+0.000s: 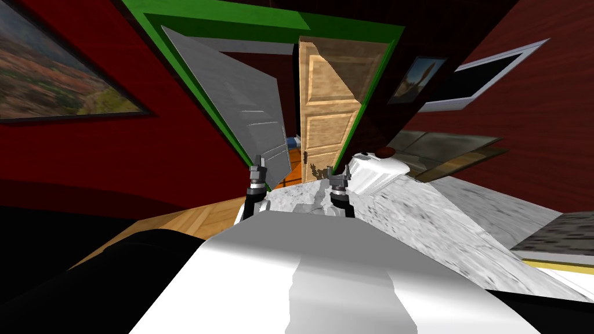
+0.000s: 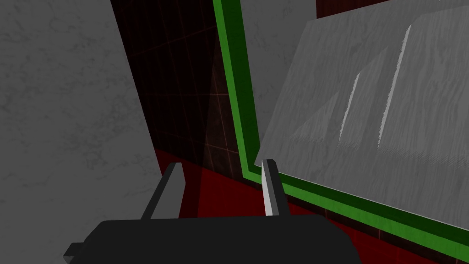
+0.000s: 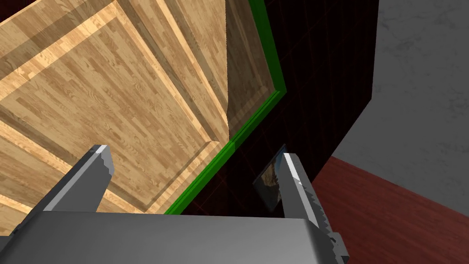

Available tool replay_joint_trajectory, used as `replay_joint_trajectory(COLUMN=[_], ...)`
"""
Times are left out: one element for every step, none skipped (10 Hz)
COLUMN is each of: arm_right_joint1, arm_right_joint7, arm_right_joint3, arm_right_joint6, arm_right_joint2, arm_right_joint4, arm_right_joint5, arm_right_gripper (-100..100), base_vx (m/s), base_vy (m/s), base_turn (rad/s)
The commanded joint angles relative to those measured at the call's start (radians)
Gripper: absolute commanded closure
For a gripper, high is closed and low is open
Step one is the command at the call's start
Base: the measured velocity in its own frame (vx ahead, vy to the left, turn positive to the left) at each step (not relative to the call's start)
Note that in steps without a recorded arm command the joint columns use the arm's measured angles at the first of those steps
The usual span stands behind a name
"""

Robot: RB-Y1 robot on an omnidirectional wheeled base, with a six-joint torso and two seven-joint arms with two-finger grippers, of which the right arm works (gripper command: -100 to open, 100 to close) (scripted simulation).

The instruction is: Push the door open

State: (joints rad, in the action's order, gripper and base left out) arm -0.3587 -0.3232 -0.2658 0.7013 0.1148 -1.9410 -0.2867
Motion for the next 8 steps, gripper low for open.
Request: replay_joint_trajectory(arm_right_joint1=[0.009, 0.013, 0.017, 0.021, 0.025, 0.029, 0.037, 0.042], arm_right_joint7=[-0.037, -0.051, -0.065, -0.080, -0.094, -0.109, -0.138, -0.153], arm_right_joint3=[-0.032, -0.043, -0.054, -0.066, -0.077, -0.088, -0.111, -0.123], arm_right_joint6=[0.011, 0.015, 0.019, 0.023, 0.027, 0.032, 0.040, 0.044], arm_right_joint2=[0.002, 0.004, 0.006, 0.008, 0.009, 0.011, 0.015, 0.016], arm_right_joint4=[0.044, 0.062, 0.079, 0.097, 0.115, 0.133, 0.169, 0.187], arm_right_joint5=[-0.025, -0.035, -0.046, -0.056, -0.066, -0.077, -0.098, -0.108], arm_right_gripper=[-100, -100, -100, -100, -100, -100, -100, -100], base_vx=[0.132, 0.143, 0.120, 0.093, 0.095, 0.107, 0.124, 0.126], base_vy=[-0.022, -0.013, -0.001, -0.002, -0.003, -0.002, 0.003, 0.006], base_turn=[0.038, 0.036, 0.021, 0.018, 0.024, 0.023, 0.042, 0.034])
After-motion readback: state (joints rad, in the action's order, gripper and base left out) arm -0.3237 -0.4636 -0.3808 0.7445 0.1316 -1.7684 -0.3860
